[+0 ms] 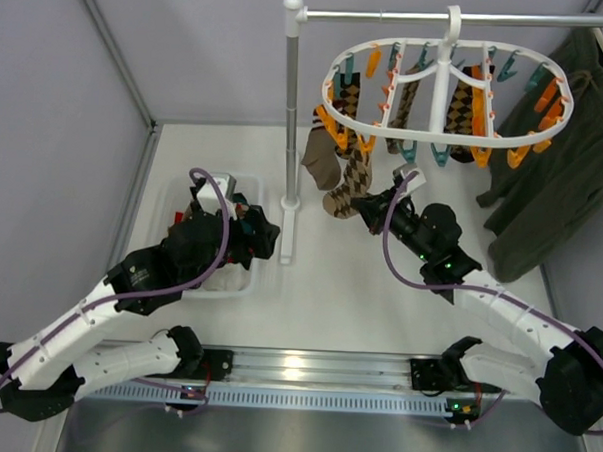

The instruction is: Remove the socks clipped to the hanger

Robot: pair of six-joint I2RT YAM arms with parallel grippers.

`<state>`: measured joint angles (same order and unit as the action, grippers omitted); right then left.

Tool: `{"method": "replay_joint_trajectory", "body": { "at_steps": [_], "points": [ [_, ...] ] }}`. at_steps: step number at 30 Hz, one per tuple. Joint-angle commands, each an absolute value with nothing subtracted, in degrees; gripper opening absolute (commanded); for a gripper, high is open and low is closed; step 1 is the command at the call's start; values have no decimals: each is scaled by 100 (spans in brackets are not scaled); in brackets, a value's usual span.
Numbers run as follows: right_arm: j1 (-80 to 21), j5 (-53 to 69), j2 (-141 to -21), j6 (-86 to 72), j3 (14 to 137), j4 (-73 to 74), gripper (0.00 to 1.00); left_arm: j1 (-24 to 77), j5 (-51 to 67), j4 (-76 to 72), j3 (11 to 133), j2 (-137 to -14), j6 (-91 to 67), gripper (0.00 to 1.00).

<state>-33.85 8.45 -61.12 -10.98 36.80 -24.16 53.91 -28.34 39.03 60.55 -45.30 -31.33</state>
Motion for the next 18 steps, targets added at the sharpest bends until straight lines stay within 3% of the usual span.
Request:
{"method": "replay_joint_trajectory", "body": {
  "at_steps": [1,5,12,18],
  "points": [
    [-3533,853,-6047,-1239,3692,-3365,0,5379,-2962,3647,6661,-4754,-3217,98],
    [-4128,204,-5959,-1134,3569,-3393,0,5388,-3041,3647,7625,-5211,-3050,98],
    [-5659,-2246,-6116,-633,3664,-3183,0,5659,-3269,3665,9429,-6475,-2103,99],
    [-6249,-2943,-6600,-589,4016,-2971,0,6441,-3894,3647,10721,-7478,-1101,99]
  ]
}}
